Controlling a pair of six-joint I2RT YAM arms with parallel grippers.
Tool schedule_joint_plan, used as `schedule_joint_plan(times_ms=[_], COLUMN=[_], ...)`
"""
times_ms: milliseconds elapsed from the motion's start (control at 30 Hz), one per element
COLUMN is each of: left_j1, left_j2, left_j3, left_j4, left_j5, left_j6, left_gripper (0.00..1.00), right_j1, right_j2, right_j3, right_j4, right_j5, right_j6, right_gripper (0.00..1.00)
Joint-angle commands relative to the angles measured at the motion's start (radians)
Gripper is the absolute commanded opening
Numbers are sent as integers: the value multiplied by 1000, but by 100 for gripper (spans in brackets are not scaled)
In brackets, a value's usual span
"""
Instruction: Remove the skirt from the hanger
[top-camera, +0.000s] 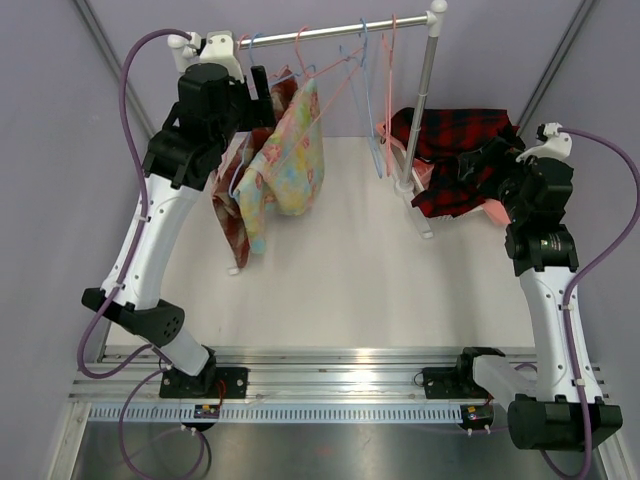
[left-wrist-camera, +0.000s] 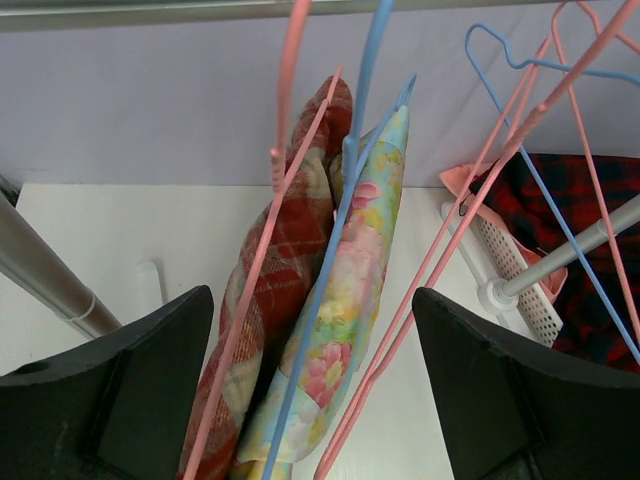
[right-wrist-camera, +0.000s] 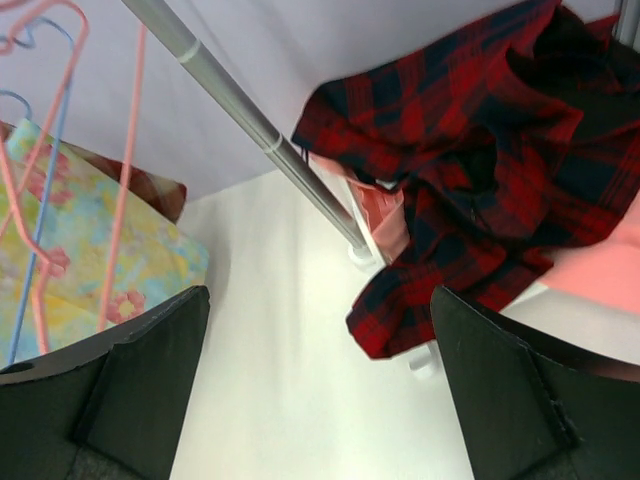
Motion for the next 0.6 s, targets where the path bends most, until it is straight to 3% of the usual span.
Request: schedule_joint_plan(times_ms=[0,567], left_j1=[21,21], left_j2=[-2,-63], left_j3=[9,-99], left_j4=[50,139], left_j5=[68,114], left_j6=[-15,-56], left_gripper=[83,63], right_j1=[5,5], right_j2=[-21,-13], right_j3=[-1,-33], right_j4=[-8,12], right_j5=[-28,-40], right_j6=[15,20], right_gripper=[100,99])
